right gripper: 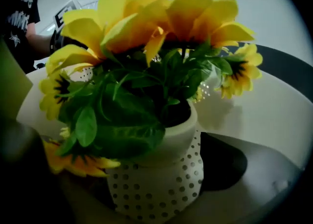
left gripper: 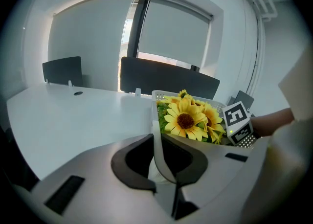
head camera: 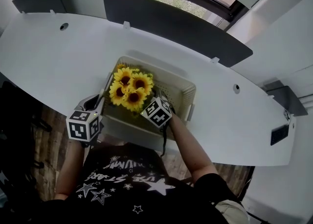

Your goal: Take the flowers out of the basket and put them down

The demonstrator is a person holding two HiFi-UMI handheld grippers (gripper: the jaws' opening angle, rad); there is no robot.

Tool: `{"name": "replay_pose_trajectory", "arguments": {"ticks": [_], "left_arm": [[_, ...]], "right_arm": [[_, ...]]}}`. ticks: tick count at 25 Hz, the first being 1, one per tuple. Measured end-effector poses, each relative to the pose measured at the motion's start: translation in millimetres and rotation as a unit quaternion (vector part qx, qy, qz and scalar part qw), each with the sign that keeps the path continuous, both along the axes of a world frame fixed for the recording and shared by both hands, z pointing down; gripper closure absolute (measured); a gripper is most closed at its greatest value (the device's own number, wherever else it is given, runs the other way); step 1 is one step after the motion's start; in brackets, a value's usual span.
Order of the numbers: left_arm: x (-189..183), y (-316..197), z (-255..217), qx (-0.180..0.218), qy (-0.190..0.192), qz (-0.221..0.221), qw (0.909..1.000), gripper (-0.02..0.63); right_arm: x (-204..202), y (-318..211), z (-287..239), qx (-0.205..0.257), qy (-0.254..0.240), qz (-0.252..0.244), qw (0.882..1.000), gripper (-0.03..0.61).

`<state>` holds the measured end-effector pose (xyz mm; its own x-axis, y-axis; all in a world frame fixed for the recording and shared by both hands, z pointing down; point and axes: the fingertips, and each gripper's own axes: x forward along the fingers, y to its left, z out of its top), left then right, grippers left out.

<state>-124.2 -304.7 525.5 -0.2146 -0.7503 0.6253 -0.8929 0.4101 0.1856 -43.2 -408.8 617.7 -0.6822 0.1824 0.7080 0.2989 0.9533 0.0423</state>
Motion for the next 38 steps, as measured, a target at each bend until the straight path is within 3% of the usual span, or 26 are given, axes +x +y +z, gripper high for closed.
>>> {"name": "replay_pose_trajectory", "arguments": {"ticks": [7,28,38], "left_arm": [[-0.1,0.3,-0.5,0.005,0.003,-0.002,1.0000,0.563],[2.7,-0.3,-0.6,0.006,0.002,0.002,1.0000,0.566],[-0.7,0.5,0.0,0.025,0.005,-0.033,0.9991,0.566]], "right_arm": [[-14.1,4.7,6.1,0.018,-0.016,-0.026,0.999,0.051],[-61.8,19.9,0.3,-0.015,-0.067,-0.002,0.998,0.049],[-64.1,11.5,0.0,0.004,-0.064,0.007,0.998,0.051]]}}
